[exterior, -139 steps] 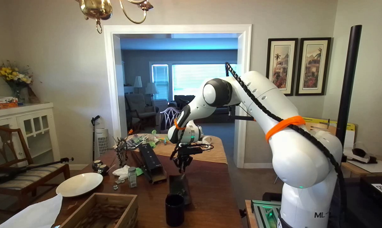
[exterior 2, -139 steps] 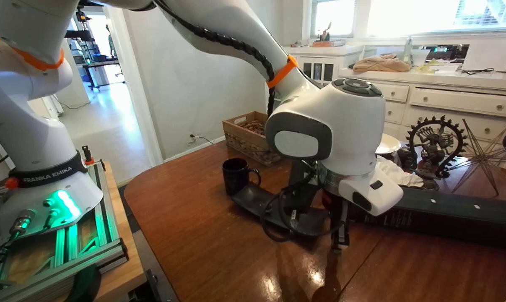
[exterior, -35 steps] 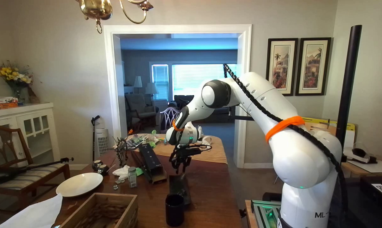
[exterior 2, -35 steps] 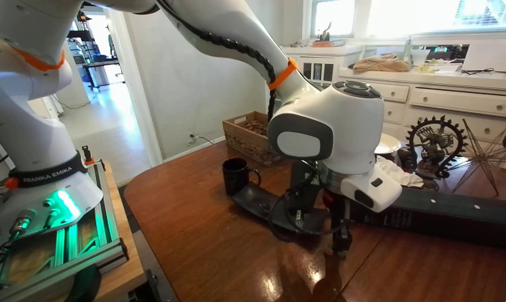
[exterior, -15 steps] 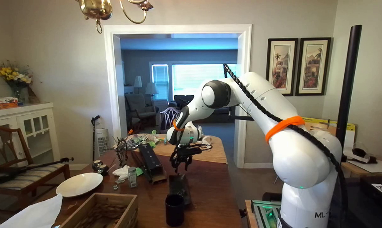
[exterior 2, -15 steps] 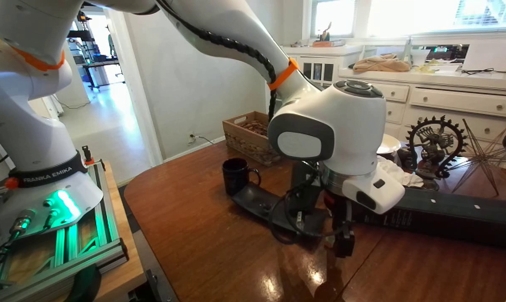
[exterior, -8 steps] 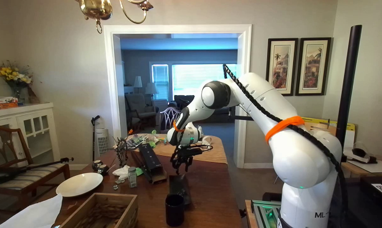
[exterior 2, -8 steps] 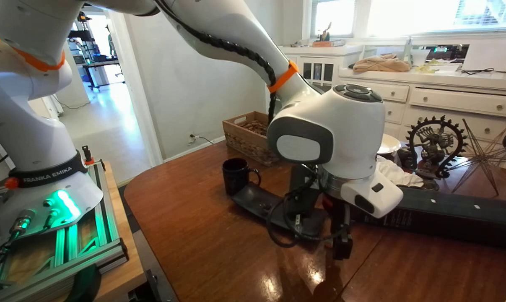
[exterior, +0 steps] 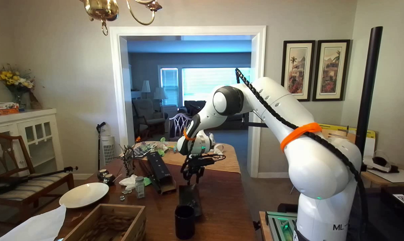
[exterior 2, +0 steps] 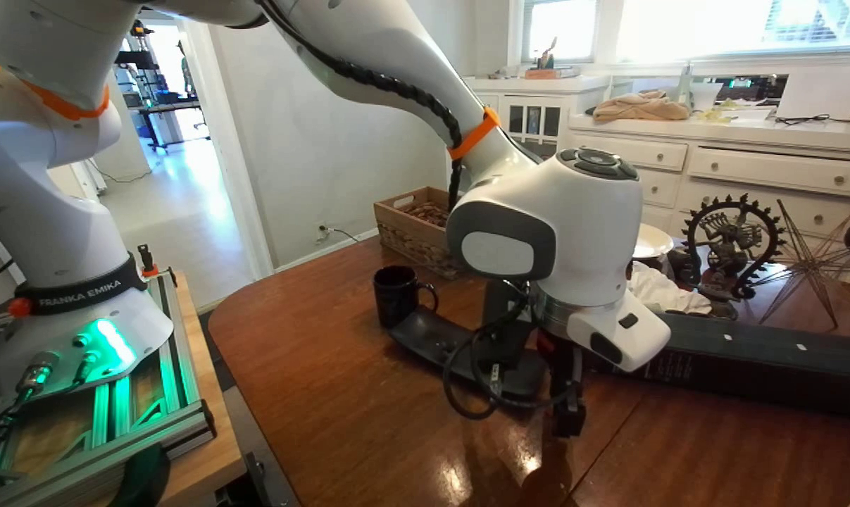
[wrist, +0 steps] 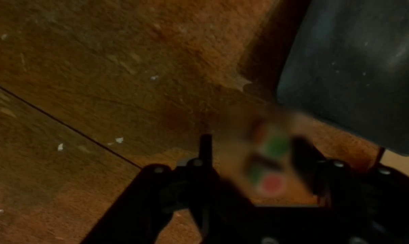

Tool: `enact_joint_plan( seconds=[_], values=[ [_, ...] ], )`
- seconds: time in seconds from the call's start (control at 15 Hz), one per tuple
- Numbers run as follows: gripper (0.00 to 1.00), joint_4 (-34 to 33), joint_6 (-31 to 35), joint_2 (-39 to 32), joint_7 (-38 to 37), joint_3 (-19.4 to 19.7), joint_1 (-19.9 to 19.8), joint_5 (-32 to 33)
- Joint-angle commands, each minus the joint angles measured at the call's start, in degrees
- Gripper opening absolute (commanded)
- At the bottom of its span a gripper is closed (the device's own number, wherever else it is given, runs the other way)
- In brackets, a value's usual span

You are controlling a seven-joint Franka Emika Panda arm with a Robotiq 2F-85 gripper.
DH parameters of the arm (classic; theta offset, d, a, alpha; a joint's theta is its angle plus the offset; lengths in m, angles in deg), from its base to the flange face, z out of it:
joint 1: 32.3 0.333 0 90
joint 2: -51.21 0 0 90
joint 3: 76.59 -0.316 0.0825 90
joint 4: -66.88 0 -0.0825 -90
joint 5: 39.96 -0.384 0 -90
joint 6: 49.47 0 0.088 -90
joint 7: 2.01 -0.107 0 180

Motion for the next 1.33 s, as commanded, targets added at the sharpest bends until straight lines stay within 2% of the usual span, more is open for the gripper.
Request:
enact_joint_plan(
  seconds=[0.0, 0.07, 0.13, 0.27, 0.4, 0.47, 0.53, 0.6, 0.67, 1.27],
  values=[
    [0.52, 0.81, 0.45, 0.02, -0.47, 0.22, 0.41, 0.26],
    [0.51, 0.85, 0.53, 0.01, -0.54, 0.27, 0.48, 0.30],
    [0.43, 0.87, 0.54, 0.01, -0.55, 0.28, 0.50, 0.30],
    [0.44, 0.85, 0.59, 0.01, -0.64, 0.32, 0.54, 0.30],
    [0.32, 0.76, 0.58, -0.01, -0.68, 0.30, 0.51, 0.23],
    [0.14, 0.70, 0.55, 0.02, -0.73, 0.26, 0.48, 0.16],
    [0.05, 0.61, 0.58, 0.00, -0.73, 0.21, 0.44, 0.09],
    [0.02, 0.56, 0.55, 0.06, -0.77, 0.17, 0.41, 0.03],
    [0.06, 0.44, 0.51, 0.07, -0.75, 0.10, 0.34, -0.07],
    [0.06, -1.00, 0.30, 1.15, -0.22, -0.80, -0.34, -1.03]
  ],
)
